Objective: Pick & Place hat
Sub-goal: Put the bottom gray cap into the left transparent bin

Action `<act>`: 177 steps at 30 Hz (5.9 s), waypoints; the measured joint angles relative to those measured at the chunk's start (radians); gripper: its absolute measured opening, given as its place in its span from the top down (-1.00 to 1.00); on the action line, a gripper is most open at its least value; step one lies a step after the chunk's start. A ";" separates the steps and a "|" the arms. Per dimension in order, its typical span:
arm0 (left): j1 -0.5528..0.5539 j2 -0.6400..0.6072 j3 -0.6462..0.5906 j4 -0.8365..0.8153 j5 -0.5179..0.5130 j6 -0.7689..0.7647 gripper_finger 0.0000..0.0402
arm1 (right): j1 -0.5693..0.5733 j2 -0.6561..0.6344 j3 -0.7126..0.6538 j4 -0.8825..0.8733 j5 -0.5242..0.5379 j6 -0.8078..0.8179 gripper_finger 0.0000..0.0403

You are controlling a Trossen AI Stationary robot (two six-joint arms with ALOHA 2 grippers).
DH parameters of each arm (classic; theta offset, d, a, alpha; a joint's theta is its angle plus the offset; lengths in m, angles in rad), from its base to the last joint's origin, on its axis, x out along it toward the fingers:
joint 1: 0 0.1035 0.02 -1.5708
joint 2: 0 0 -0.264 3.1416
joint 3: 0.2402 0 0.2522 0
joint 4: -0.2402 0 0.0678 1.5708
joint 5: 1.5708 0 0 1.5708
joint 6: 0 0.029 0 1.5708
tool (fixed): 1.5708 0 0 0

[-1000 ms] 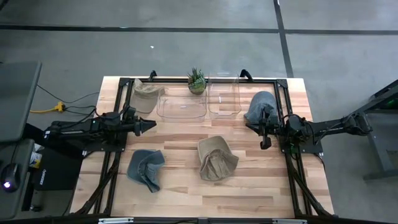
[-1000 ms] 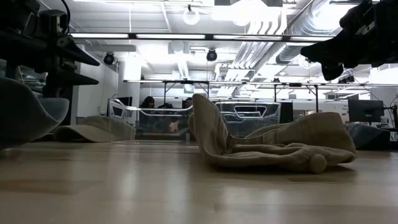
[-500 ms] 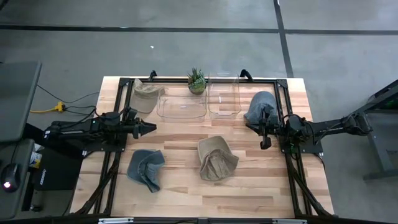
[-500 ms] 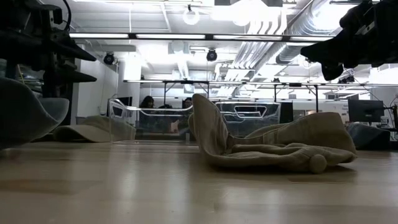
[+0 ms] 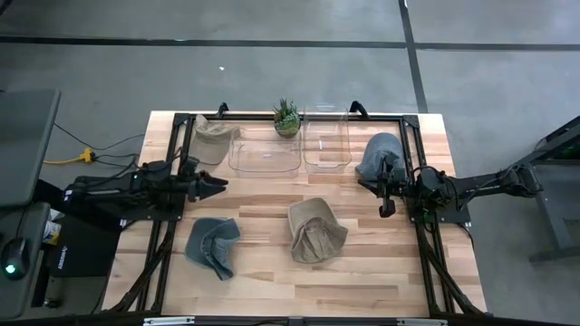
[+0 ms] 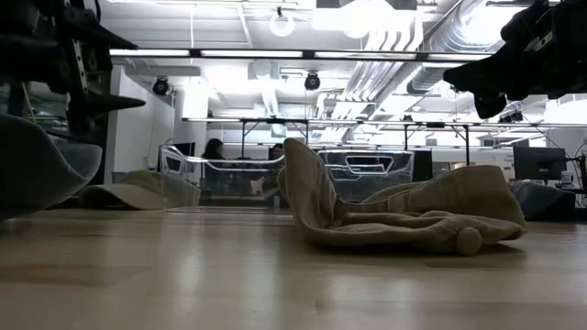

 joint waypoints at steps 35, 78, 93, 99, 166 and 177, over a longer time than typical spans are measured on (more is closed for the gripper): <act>0.000 0.865 0.479 -0.429 0.366 0.747 -0.54 | 0.000 0.000 0.000 0.000 0.000 0.000 1.00; 0.000 1.275 0.479 -0.379 0.556 0.964 -0.54 | 0.000 0.000 0.000 0.000 0.000 0.000 1.00; 0.000 1.383 0.479 -0.383 0.585 0.963 -0.54 | 0.000 0.000 0.000 0.000 0.000 0.000 1.00; 0.000 1.396 0.479 -0.369 0.584 0.960 -0.38 | 0.000 0.000 0.000 0.000 0.000 0.000 1.00; -0.294 1.395 1.237 -0.821 -0.410 0.541 1.00 | 0.000 0.000 0.000 0.000 0.000 0.000 1.00; -0.275 1.395 1.424 -1.040 -0.496 0.553 1.00 | 0.000 0.000 0.000 0.000 0.000 0.000 1.00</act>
